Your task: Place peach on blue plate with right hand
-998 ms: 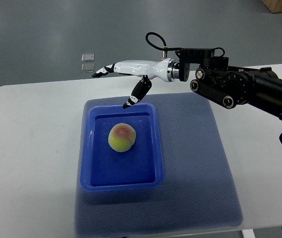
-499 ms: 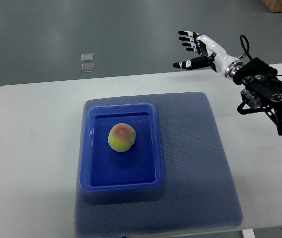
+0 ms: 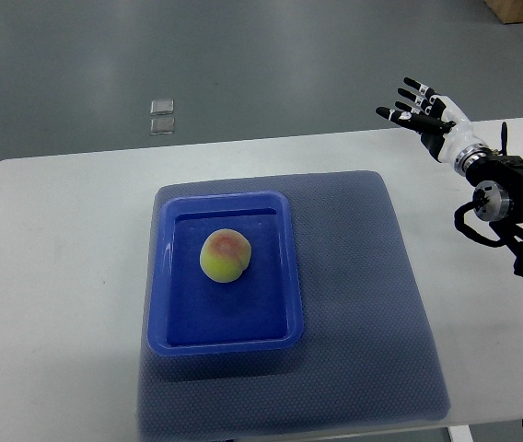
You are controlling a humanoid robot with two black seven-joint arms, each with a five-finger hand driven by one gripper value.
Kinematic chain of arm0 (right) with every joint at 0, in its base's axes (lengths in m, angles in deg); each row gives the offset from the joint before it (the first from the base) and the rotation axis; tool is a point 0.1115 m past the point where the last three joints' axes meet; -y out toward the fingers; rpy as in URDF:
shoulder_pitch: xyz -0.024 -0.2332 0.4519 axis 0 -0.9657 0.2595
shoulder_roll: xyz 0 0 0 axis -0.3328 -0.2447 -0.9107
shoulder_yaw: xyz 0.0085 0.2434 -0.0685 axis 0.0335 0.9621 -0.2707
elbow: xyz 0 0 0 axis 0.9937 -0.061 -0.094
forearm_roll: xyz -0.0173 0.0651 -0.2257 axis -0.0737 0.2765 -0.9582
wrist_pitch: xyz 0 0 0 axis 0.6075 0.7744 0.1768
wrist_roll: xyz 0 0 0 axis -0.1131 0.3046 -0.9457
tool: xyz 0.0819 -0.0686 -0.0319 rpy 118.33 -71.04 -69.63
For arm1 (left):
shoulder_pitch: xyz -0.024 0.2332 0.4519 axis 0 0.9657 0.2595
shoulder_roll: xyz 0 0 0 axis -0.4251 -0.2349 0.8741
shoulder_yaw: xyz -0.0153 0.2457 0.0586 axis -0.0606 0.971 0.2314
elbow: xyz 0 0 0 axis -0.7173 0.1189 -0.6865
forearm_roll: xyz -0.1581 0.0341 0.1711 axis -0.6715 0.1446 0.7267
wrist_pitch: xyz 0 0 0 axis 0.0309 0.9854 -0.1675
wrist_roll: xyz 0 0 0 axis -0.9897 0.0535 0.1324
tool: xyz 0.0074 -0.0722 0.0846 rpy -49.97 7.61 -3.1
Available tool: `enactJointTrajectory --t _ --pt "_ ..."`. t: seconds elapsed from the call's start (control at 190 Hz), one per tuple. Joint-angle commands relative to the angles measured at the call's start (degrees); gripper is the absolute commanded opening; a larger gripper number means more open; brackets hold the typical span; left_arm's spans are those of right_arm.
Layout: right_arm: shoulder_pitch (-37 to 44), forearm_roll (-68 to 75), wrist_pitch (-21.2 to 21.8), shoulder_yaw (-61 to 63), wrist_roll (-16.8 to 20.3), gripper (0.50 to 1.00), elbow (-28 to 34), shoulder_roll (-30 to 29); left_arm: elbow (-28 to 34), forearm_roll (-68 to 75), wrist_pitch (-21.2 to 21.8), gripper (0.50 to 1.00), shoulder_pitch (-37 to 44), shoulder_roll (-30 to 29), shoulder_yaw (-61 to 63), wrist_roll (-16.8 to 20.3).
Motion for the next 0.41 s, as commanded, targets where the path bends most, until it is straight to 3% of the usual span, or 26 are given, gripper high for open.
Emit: enactJointTrajectory --t 0.0,0.41 --pt "-0.4 5.1 0.2 0.0 0.0 0.915 0.1 -0.1 0.0 0.0 0.0 1.000 0.0 0.0 0.0 0.0" --pt "-1.0 7.7 -0.4 -0.1 -0.6 0.930 0.0 -0.1 0.0 0.0 0.0 1.000 0.0 0.0 0.0 -0.1"
